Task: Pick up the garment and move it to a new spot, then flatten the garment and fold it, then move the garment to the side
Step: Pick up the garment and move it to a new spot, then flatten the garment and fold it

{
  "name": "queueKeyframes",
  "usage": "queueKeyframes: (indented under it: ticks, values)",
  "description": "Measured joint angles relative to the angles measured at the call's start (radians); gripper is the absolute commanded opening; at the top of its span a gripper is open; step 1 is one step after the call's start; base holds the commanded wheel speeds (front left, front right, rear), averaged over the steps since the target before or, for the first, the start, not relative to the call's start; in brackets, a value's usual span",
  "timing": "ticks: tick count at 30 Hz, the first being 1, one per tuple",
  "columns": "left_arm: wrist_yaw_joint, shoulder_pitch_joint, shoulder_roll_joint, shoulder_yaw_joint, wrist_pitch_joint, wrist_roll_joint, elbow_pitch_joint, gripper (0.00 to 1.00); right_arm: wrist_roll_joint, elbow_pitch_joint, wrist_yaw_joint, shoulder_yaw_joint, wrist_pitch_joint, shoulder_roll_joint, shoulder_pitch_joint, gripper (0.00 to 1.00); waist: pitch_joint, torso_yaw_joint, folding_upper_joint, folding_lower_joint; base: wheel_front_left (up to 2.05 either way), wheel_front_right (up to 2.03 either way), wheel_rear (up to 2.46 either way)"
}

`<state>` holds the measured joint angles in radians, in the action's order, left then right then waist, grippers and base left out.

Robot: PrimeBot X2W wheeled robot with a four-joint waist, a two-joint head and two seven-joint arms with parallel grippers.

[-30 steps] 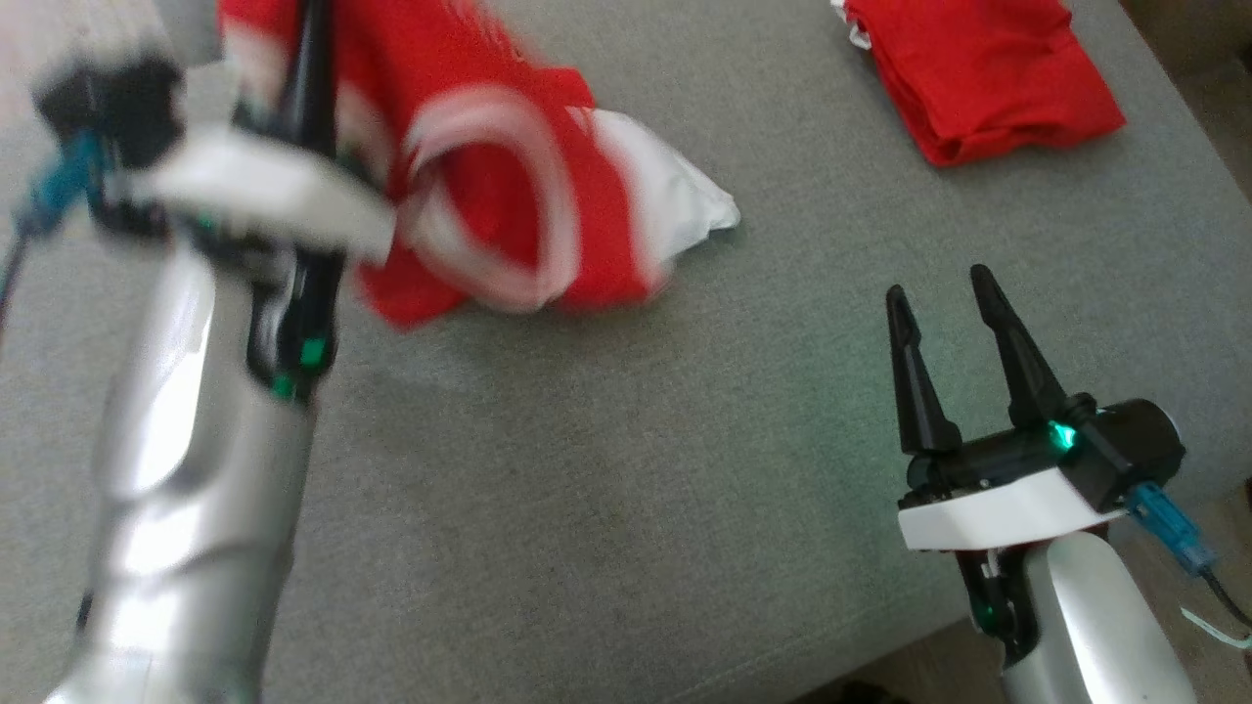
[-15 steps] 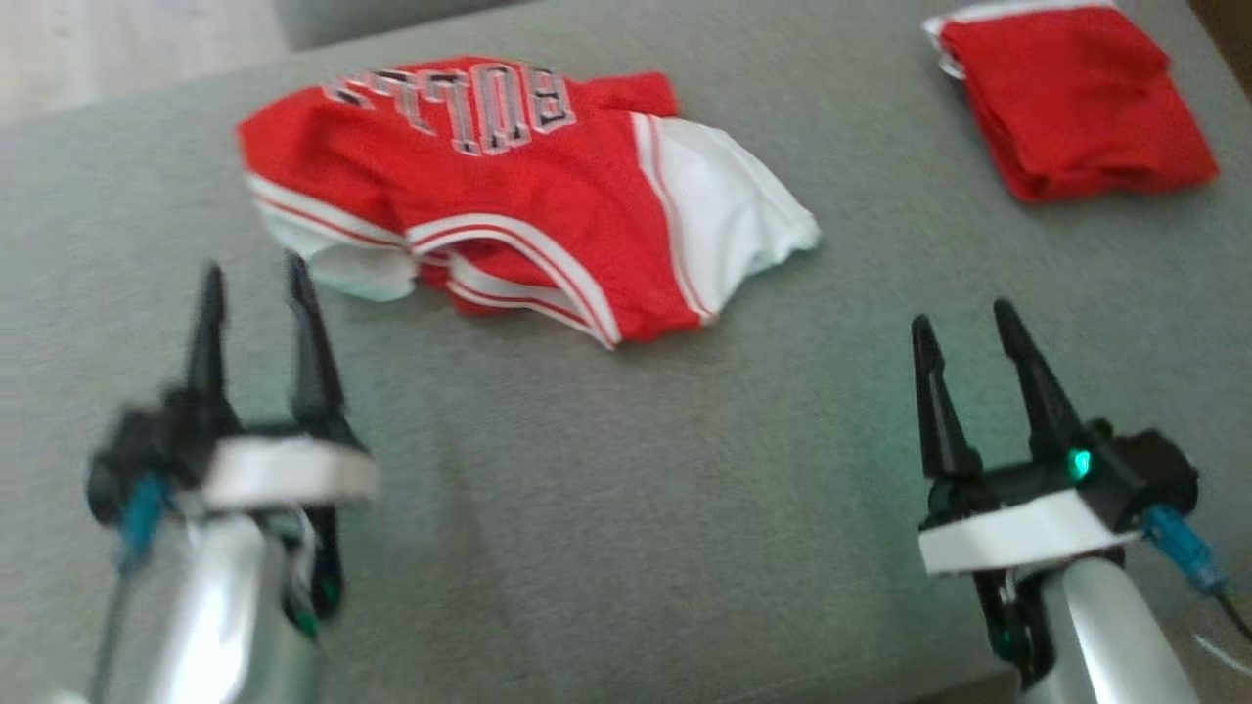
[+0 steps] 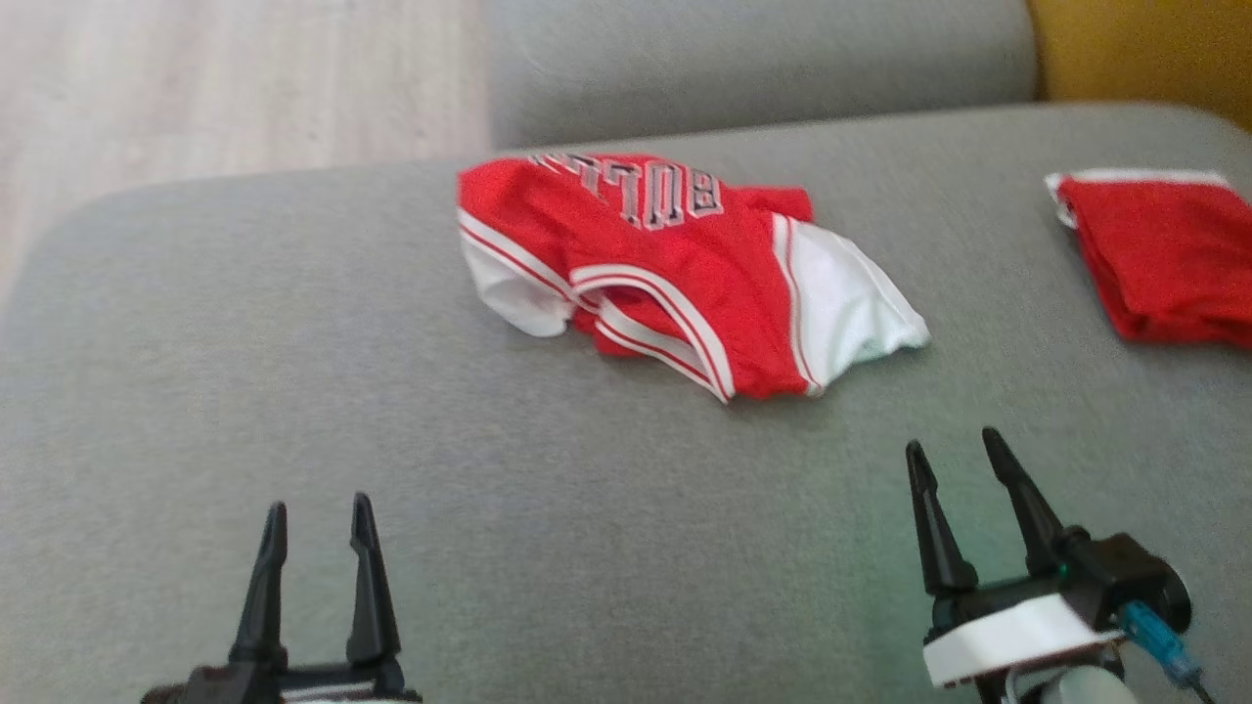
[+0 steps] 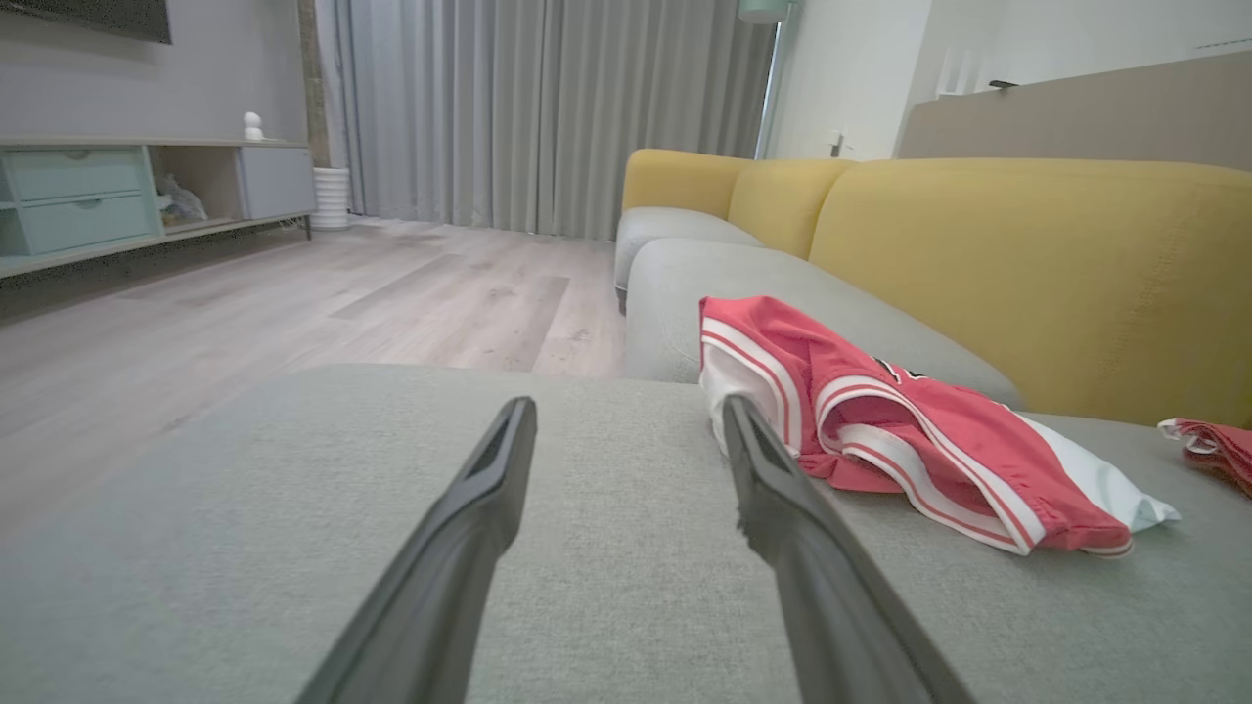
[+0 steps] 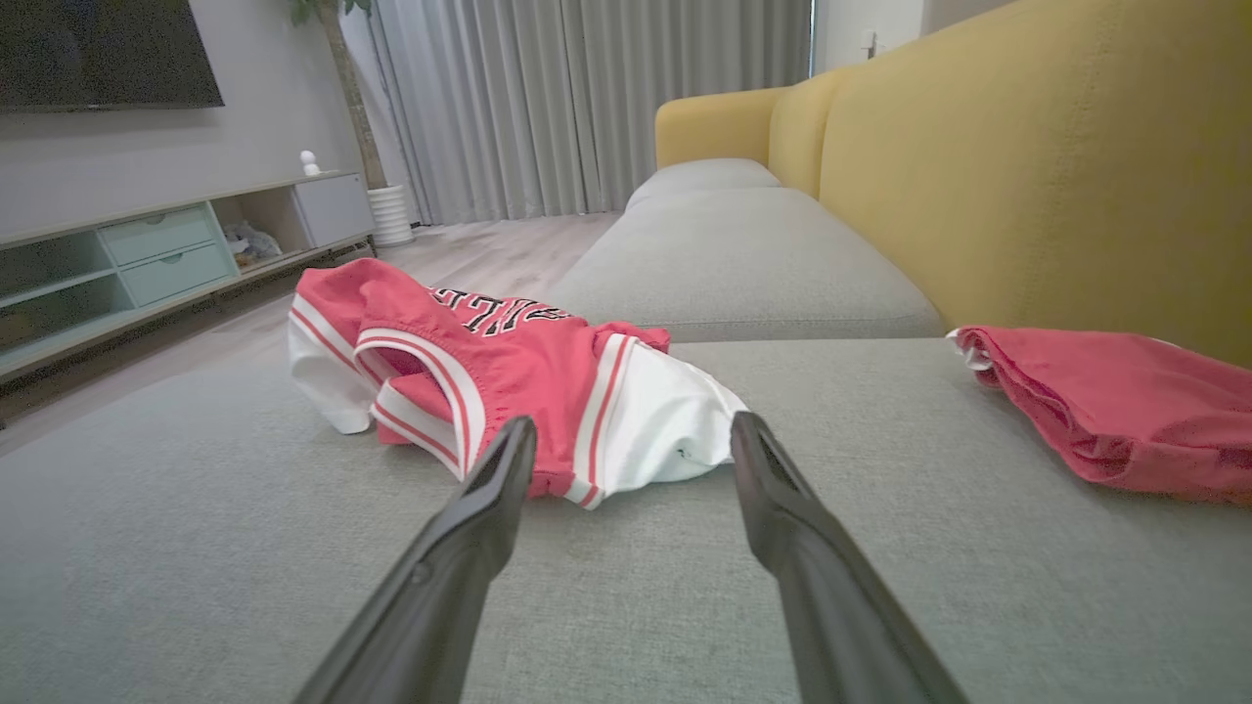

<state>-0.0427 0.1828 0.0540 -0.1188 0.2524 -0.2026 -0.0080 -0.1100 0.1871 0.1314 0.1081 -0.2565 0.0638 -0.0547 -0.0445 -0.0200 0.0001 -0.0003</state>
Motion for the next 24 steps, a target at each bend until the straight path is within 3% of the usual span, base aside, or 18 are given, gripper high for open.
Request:
queueKeyframes:
  ticks: [8,24]
  values:
    - [-0.029,0.019,0.000,-0.015,0.000,0.025,-0.016,1.00,-0.006,0.000,0.000,-0.012,0.000,-0.005,-0.020,1.00,0.057,0.057,0.0000,0.0002,0.00,0.00,0.00]
    - [-0.045,0.021,0.000,-0.040,0.000,0.040,-0.010,1.00,-0.006,0.004,0.000,-0.012,0.000,-0.015,-0.042,1.00,0.064,0.045,0.0000,0.0003,0.00,0.00,0.00]
